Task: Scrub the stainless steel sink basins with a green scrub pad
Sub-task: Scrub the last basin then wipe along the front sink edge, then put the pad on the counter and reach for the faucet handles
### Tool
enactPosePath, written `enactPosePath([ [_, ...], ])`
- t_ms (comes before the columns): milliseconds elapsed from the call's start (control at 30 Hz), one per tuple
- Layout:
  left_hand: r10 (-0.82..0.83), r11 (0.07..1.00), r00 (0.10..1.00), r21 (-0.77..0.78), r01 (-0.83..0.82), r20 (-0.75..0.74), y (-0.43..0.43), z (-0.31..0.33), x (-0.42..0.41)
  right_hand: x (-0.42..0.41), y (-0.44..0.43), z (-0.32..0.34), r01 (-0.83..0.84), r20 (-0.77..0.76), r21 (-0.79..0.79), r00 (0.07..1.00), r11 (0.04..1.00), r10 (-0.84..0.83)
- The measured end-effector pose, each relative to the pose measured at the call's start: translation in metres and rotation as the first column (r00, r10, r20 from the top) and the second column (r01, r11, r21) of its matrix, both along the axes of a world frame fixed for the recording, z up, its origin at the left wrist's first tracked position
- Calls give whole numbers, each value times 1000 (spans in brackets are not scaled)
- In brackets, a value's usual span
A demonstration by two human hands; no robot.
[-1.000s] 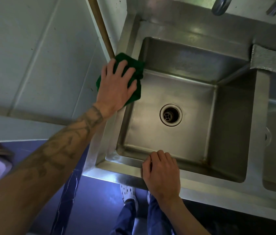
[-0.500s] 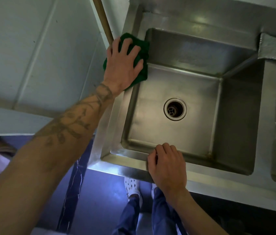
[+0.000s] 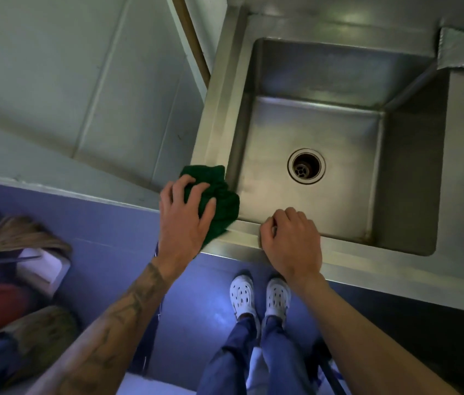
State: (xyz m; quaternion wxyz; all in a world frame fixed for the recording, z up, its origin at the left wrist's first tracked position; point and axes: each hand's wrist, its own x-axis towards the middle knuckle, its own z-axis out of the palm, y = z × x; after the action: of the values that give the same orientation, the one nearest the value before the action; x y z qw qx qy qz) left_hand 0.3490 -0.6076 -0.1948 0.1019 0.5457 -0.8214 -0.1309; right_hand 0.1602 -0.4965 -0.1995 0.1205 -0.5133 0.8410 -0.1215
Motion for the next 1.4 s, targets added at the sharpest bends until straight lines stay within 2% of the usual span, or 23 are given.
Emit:
enactPosePath([
  [100, 116, 993, 993, -1, -116, -4, 27, 1, 1, -2, 1, 0, -2, 65, -9, 998, 1000, 2],
  [200, 193, 981, 981, -10, -193, 34, 42, 6, -9, -9, 10, 3, 2, 230, -98, 973, 995, 21],
  [267, 186, 983, 981, -11, -186, 61, 49, 12, -14, -13, 22, 8, 22, 331, -150, 943, 988, 29],
  [500, -50, 990, 999, 134, 47, 20, 105, 31, -58, -12, 66, 40, -20, 450, -158, 889, 987, 90],
  [733, -219, 888, 959, 372, 272, -181, 139, 48, -97, -43, 122, 68, 93, 519, -14, 852, 996, -72],
  [833, -324, 805, 911, 432, 407, -255, 153, 62, -114, -55, 154, 82, 184, 500, 56, 846, 981, -187],
  [933, -409, 676, 830, 486, 554, -378, 169, 79, -136, -62, 196, 102, 330, 470, 11, 832, 944, -296],
  [1067, -570, 378, 694, 609, 697, -441, 199, 102, -178, -66, 263, 131, 496, 394, -48, 807, 867, -440],
  [1167, -747, 178, 504, 600, 780, -434, 237, 115, -220, -68, 323, 154, 622, 340, -96, 754, 777, -562],
  [1233, -791, 100, 427, 596, 797, -438, 270, 127, -245, -71, 366, 169, 700, 314, -128, 701, 703, -640],
  [1333, -813, 35, 349, 558, 829, -466, 329, 141, -280, -73, 435, 189, 791, 287, -166, 611, 589, -738],
  [1400, -851, -18, 247, 496, 868, -464, 377, 147, -302, -73, 479, 199, 838, 266, -176, 545, 516, -795],
])
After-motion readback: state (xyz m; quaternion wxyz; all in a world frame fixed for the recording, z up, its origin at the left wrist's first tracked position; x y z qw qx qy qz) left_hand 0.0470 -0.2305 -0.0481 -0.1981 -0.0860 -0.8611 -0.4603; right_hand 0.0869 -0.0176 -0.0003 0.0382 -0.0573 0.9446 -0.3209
